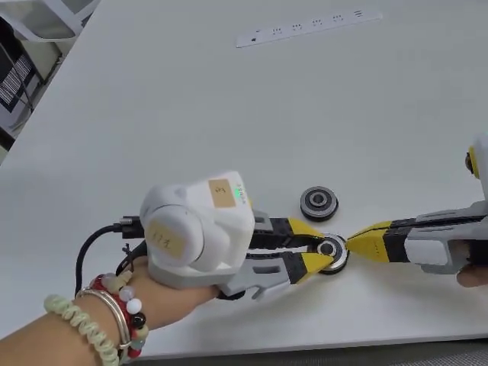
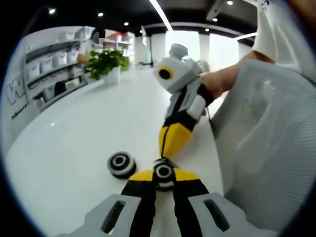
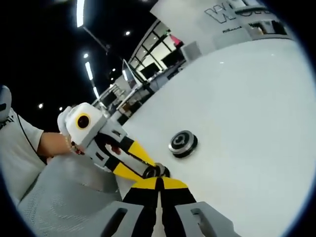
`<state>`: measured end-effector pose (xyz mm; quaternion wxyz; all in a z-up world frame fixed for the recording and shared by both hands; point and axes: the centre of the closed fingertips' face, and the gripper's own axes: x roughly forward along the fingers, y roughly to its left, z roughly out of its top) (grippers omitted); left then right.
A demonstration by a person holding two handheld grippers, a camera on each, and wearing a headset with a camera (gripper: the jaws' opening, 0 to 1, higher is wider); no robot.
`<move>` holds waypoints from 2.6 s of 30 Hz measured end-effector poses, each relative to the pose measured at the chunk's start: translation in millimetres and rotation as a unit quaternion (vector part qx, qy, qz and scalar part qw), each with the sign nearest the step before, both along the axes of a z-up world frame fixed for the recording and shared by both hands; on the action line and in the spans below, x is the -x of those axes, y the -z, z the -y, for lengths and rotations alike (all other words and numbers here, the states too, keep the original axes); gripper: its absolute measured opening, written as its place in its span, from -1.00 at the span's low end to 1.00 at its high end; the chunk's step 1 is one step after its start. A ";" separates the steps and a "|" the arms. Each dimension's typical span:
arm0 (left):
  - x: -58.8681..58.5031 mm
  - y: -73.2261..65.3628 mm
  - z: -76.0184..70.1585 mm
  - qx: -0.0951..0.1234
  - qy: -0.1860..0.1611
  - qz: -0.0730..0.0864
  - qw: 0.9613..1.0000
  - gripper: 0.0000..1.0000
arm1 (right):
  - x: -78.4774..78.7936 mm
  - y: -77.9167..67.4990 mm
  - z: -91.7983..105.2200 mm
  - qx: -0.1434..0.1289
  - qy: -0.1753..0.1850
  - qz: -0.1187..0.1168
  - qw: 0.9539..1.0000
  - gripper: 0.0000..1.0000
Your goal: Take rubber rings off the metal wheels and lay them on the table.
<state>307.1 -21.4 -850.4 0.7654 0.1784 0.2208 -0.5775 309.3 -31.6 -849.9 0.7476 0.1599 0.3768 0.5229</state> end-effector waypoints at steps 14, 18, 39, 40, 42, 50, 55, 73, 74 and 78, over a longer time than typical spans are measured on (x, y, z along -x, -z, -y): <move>0.9 -0.3 0.5 -0.003 0.004 0.002 1.000 -0.75 | 7.5 -8.1 -8.2 -0.027 -0.011 -0.042 0.999 -1.00; 1.2 -0.5 0.7 -0.002 0.004 0.002 1.000 -0.75 | 8.7 -11.1 -10.8 -0.036 -0.014 -0.044 0.998 -1.00; 2.2 -2.2 3.8 -0.013 -0.005 -0.016 1.000 -0.72 | 4.1 -4.6 -8.3 -0.018 0.003 -0.041 0.999 -1.00; 2.0 -2.4 3.2 -0.017 -0.004 -0.018 1.000 -0.72 | 4.2 -5.0 -8.2 -0.018 0.003 -0.041 0.999 -1.00; 1.2 -5.6 2.0 -0.021 -0.006 -0.022 1.000 -0.65 | 4.3 -5.7 -7.7 -0.017 0.003 -0.038 0.999 -1.00; -1.1 -44.7 2.0 0.018 -0.005 0.002 1.000 -0.45 | 2.6 -11.6 -1.3 -0.016 0.014 -0.032 0.999 -1.00; 0.9 -58.0 -4.2 0.009 -0.002 0.006 1.000 -0.25 | 6.5 -13.4 5.3 -0.011 0.021 -0.032 0.999 -1.00; 15.4 -115.1 -51.5 0.045 -0.028 0.048 0.997 0.41 | 23.7 -44.5 19.3 0.010 0.027 0.001 1.000 -1.00; 15.5 -115.9 -56.0 0.043 -0.034 0.049 0.997 0.45 | 22.9 -46.3 20.8 0.014 0.028 0.007 0.999 -1.00; 17.8 -118.5 -78.6 0.036 -0.062 0.057 0.996 0.62 | 22.4 -59.0 24.8 0.014 0.029 0.016 0.999 -1.00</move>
